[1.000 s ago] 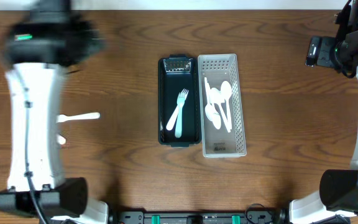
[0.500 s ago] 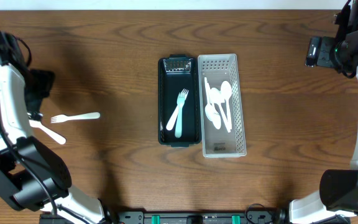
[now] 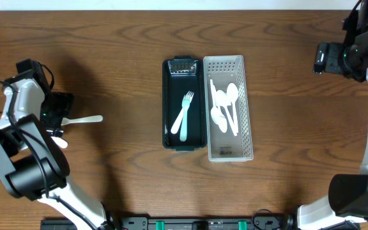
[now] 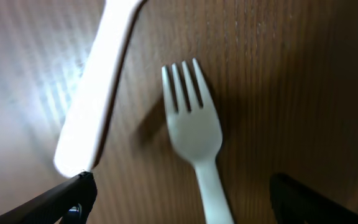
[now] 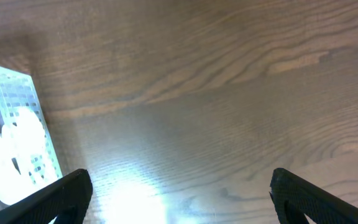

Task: Pack container
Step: 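Return the left gripper and grasp the last white fork, then carry the fork into the black basket and release it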

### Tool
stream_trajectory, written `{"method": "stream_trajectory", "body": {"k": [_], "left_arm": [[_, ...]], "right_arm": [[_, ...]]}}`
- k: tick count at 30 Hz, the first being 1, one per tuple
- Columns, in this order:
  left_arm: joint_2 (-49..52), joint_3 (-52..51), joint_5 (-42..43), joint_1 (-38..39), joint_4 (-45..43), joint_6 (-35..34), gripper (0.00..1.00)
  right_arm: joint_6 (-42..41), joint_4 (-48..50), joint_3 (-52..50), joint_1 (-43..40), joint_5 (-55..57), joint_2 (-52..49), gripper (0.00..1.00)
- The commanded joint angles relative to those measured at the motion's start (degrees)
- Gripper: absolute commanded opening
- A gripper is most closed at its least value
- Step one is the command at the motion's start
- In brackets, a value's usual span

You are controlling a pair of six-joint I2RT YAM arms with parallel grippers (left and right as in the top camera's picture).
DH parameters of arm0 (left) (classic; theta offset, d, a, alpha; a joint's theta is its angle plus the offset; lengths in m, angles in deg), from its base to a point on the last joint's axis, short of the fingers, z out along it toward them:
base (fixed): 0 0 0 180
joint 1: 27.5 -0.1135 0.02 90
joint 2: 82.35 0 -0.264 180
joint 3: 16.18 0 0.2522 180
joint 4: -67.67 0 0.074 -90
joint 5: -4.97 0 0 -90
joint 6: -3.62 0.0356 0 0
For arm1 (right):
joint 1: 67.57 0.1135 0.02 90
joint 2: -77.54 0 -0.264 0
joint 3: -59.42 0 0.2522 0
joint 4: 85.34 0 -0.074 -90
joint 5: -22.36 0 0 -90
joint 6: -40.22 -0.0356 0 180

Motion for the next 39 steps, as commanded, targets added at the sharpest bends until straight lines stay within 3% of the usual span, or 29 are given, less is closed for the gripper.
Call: {"method": "stream_trajectory", "body": {"k": [1,10,13,18,22,32,39], "left_arm": [[3.1,-0.5,-0.3,-0.3,-1.1,-0.5,0.92],[7.4,-0.5,-0.5,-0.3,-4.8,-0.5,0.91],[7.4,-0.5,-0.5,-0.3,-5.1,-0.4,0.77],[7.4,-0.5,-0.5,-0.3,-5.0,-0.4,0.42],[7.4,-0.5,-0.5,-0.3,-5.1,-0.2,0.31],[6.1,1.6,-0.5,0.6,-3.6,9.2,0.2],[-3.9,3.0,-0.5,8.2,-2.0,17.7,0.19]], "right_arm": [[0.5,-0.3,-0.1,-0.5,0.0,-0.2,0.95],[-0.7,-2.1,0.0,-0.4,0.0,-0.2,0.95],[-0.7,-2.4,-0.1,-0.5,0.0,-0.2,0.95],[-0.6,-2.3,-0.1,-0.5,0.0,-0.2,0.95],[-0.6,-2.3,-0.1,-0.5,0.0,-0.2,0.95],[-0.6,-2.0,-0.1,-0.5,0.2,-0.2,0.95],[-0.6,-1.6,-0.1,-0.4,0.2,-0.2,0.95]]}}
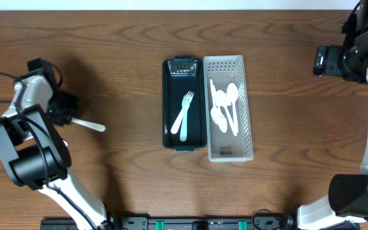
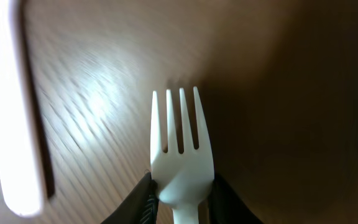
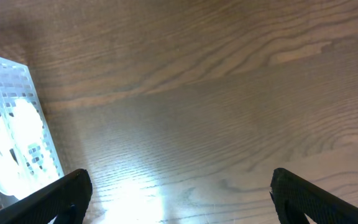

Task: Pack container
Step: 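Carry the fork into the black basket and release it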

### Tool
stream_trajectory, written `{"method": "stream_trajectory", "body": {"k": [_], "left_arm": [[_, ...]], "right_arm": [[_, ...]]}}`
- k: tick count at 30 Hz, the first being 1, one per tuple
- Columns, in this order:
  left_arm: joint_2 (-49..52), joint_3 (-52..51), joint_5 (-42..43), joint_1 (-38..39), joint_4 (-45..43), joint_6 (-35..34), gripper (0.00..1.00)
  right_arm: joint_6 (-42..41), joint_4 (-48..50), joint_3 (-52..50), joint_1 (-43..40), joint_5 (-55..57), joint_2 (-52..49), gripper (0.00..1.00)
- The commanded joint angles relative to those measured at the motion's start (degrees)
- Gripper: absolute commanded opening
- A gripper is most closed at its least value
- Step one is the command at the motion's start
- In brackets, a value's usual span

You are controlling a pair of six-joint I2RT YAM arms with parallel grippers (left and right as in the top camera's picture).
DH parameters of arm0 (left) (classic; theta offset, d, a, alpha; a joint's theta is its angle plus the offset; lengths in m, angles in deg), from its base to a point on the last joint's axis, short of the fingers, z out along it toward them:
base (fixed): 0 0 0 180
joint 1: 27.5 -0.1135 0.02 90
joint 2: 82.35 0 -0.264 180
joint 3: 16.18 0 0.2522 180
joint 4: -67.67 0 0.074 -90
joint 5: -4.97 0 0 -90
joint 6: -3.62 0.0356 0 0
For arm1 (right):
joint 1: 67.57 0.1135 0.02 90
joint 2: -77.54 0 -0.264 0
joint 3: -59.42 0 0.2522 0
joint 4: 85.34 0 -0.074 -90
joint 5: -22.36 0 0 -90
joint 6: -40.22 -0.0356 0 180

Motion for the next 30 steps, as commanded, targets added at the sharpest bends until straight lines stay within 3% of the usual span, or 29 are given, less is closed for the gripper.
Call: {"method": "stream_trajectory", "body": {"k": [1,13,19,26,27,28,29,30], "left_arm": [[-8.6,1.8,-0.6,5.6,0.5,6.5,0.15],[-27.6,1.8,-0.9,37.9,1.1,7.1,0.14],[-25.5,1.8,-4.0,50.7,0.1,10.3,0.13],[-16.3,1.8,-4.1,55.0,0.1,12.4,0.13],[-14.7,1.8,-4.1,55.0,0.1,12.4,0.21],[-12.9,1.8,-4.1,54.9,0.0,12.4,0.42],[-11.4,1.8,-4.1,54.7,0.0,12.4,0.48],[-9.8,1.8,-4.1,54.5,-0.1,12.4,0.47]], "right_arm": [[-0.5,0.2,0.0,-0.4,0.1,-0.2,0.95],[-0.5,1.1,0.0,-0.5,-0.2,-0.2,0.98],[-0.5,1.2,0.0,-0.5,-1.7,-0.8,0.98],[-0.5,0.8,0.0,-0.5,-2.9,-1.9,0.97],[-0.5,0.8,0.0,-0.4,-2.9,-2.0,0.97],[-0.5,0.8,0.0,-0.4,-2.9,-2.0,0.97],[-0.5,0.8,0.0,-0.5,-2.9,-2.0,0.97],[-0.5,0.8,0.0,-0.4,-2.9,-2.0,0.97]]}}
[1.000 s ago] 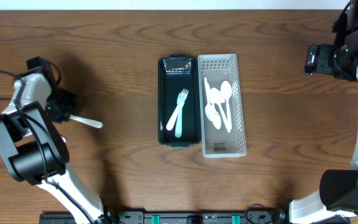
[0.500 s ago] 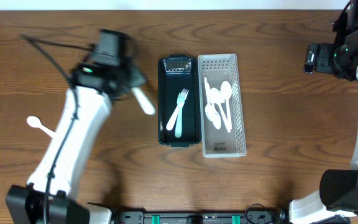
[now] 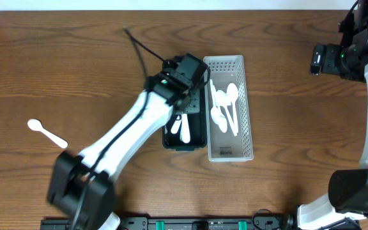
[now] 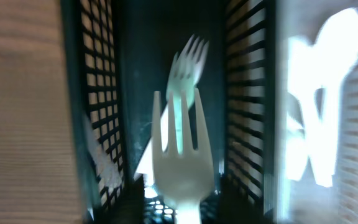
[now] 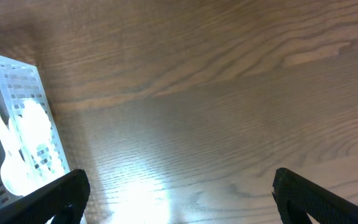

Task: Pack container
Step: 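Carry the fork into the black basket and release it, then move the left gripper to the white spoon and grasp it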

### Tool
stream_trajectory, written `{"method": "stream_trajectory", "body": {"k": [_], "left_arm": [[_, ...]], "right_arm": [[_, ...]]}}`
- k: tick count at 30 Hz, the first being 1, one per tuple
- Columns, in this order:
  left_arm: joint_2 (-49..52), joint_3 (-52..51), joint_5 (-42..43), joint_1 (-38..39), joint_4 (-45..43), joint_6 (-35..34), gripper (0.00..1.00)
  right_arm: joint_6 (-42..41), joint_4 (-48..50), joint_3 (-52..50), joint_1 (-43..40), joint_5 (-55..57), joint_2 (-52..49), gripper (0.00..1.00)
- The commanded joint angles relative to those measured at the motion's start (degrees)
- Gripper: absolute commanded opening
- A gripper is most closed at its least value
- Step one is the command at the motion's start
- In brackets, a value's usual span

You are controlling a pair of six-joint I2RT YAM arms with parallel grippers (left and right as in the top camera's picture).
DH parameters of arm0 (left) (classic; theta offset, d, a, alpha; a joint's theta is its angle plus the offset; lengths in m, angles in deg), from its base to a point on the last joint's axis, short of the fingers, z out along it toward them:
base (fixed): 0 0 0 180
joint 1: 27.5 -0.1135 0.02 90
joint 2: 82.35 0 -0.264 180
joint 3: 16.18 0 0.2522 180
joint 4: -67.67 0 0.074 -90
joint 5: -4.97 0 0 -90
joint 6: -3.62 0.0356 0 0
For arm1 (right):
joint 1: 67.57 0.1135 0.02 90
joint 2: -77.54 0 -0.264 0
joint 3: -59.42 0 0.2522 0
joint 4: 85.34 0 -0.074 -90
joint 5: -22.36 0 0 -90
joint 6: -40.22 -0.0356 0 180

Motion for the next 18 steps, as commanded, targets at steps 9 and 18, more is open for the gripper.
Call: {"method": "stream_trajectory", "body": {"k": [9,18], "left_arm": [[4.0,4.4,-3.6,-2.0,1.2,11.2,0.45],[-9.2,15.8,-20.4,-8.1,9.7,15.3,0.59]], "right_arm": [[-0.4,-0.3,0.0,-0.4,-0.6,-0.4,0.97],[0.0,-0.3,0.0,-0.4,-0.6,-0.4,0.98]]}}
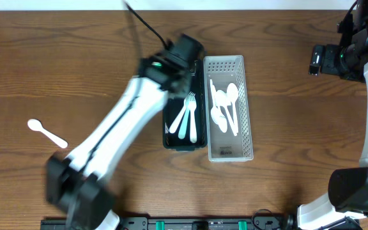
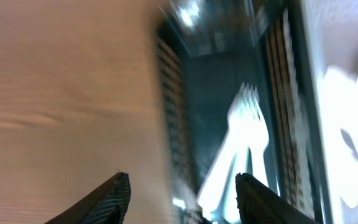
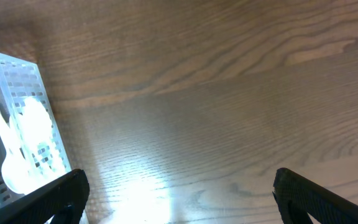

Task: Pack container
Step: 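Move the left gripper to the white spoon and grasp it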

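A dark slotted tray point(image 1: 185, 145) at mid-table holds two white forks point(image 1: 187, 121) lying side by side. My left gripper point(image 1: 179, 61) hangs over the tray's far left edge, open and empty. In the blurred left wrist view the left gripper point(image 2: 185, 202) spans the dark tray's left wall point(image 2: 169, 112), with a fork point(image 2: 244, 137) lying beyond it. A white basket point(image 1: 248, 108) beside the tray holds several white spoons point(image 1: 223, 105). One white spoon point(image 1: 46, 133) lies on the table at far left. My right gripper point(image 1: 328, 61) is open at the far right.
The right wrist view shows the right gripper point(image 3: 179, 205) open above bare wood, with the white basket point(image 3: 11, 137) at its left edge. My left arm stretches from the front left diagonally across the table to the tray.
My left gripper was shut on a fork above the dark tray. Now it is open, and a second fork lies in the tray beside the first. The right arm has not moved.
My left gripper stood open over a fork and a spoon at the table's far left. Then it was shut on the fork there. Then it held the fork over the dark tray, which had one fork in it. Now the tray holds two forks.
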### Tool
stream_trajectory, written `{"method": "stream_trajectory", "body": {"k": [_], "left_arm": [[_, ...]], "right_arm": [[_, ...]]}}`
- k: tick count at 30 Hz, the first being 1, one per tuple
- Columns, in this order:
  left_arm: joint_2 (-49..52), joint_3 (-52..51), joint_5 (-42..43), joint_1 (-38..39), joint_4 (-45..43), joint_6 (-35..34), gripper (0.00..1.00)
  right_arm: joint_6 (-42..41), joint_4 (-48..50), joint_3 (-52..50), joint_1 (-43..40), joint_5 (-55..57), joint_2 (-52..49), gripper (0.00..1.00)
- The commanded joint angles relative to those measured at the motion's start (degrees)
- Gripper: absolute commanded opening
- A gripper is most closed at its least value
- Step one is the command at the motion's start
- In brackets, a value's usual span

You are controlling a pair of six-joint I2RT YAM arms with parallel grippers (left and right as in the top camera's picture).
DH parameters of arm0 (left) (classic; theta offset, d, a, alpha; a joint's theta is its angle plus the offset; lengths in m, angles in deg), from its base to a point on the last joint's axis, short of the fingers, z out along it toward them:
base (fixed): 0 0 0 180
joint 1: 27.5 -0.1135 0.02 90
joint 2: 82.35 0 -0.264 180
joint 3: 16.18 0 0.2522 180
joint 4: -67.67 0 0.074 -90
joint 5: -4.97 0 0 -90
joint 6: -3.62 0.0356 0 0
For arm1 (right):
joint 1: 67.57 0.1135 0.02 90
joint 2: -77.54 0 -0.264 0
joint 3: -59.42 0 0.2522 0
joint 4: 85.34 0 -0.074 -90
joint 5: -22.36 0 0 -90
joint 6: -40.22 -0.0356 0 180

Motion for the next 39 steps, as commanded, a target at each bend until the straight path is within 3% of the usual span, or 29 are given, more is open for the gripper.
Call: {"method": "stream_trajectory", "body": {"k": [1,9,13,18,27,39], "left_arm": [[-8.3,3.0,-8.5,-7.1,1.2,2.1,0.59],[-13.0,2.7,-6.9,-37.8,7.5,-10.7,0.64],[-10.7,0.9,-0.4,-51.8,7.6,-11.3,0.64],[-3.4,0.5,0.2,-63.0,7.5,-11.5,0.65],[13.2,0.5,1.1,-67.1,3.9,-10.3,0.66],[27.1,0.5,11.8,-67.1,-3.5,0.1,0.66]], "right_arm": [[0.3,0.0,0.0,-0.4,-0.4,-0.2,0.98],[0.7,-0.6,0.0,-0.4,-0.4,-0.2,0.99],[0.8,-1.0,0.0,-0.4,-0.4,-0.2,0.98],[0.7,-1.1,0.0,-0.3,-0.4,-0.2,0.99],[-0.8,-1.3,0.0,-0.3,-0.5,-0.2,0.99],[-1.7,-2.6,0.0,-0.3,-0.4,-0.2,0.98]]}}
